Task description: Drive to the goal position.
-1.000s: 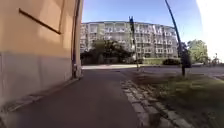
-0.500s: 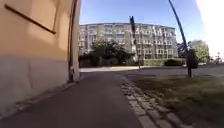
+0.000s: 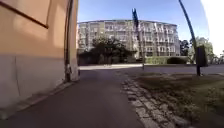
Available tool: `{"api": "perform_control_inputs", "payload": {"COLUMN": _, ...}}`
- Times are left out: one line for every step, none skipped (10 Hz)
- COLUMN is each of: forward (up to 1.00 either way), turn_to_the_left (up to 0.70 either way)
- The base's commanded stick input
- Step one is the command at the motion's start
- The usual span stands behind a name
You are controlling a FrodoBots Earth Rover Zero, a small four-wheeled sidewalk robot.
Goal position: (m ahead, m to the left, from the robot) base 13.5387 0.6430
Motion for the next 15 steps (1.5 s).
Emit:
{"api": "perform_control_inputs", "payload": {"forward": 0.7, "turn_to_the_left": 0.13}}
{"api": "perform_control_inputs", "payload": {"forward": 0.7, "turn_to_the_left": 0.05}}
{"api": "perform_control_inputs", "payload": {"forward": 0.7, "turn_to_the_left": 0.0}}
{"api": "perform_control_inputs", "payload": {"forward": 0.7, "turn_to_the_left": 0.0}}
{"api": "perform_control_inputs", "payload": {"forward": 0.7, "turn_to_the_left": 0.0}}
{"api": "perform_control_inputs", "payload": {"forward": 0.7, "turn_to_the_left": 0.0}}
{"api": "perform_control_inputs", "payload": {"forward": 0.7, "turn_to_the_left": 0.0}}
{"api": "perform_control_inputs", "payload": {"forward": 0.7, "turn_to_the_left": 0.0}}
{"api": "perform_control_inputs", "payload": {"forward": 0.7, "turn_to_the_left": 0.0}}
{"api": "perform_control_inputs", "payload": {"forward": 0.7, "turn_to_the_left": 0.0}}
{"api": "perform_control_inputs", "payload": {"forward": 0.7, "turn_to_the_left": 0.0}}
{"api": "perform_control_inputs", "payload": {"forward": 0.7, "turn_to_the_left": 0.0}}
{"api": "perform_control_inputs", "payload": {"forward": 0.7, "turn_to_the_left": 0.0}}
{"api": "perform_control_inputs", "payload": {"forward": 0.7, "turn_to_the_left": 0.0}}
{"api": "perform_control_inputs", "payload": {"forward": 0.7, "turn_to_the_left": 0.0}}
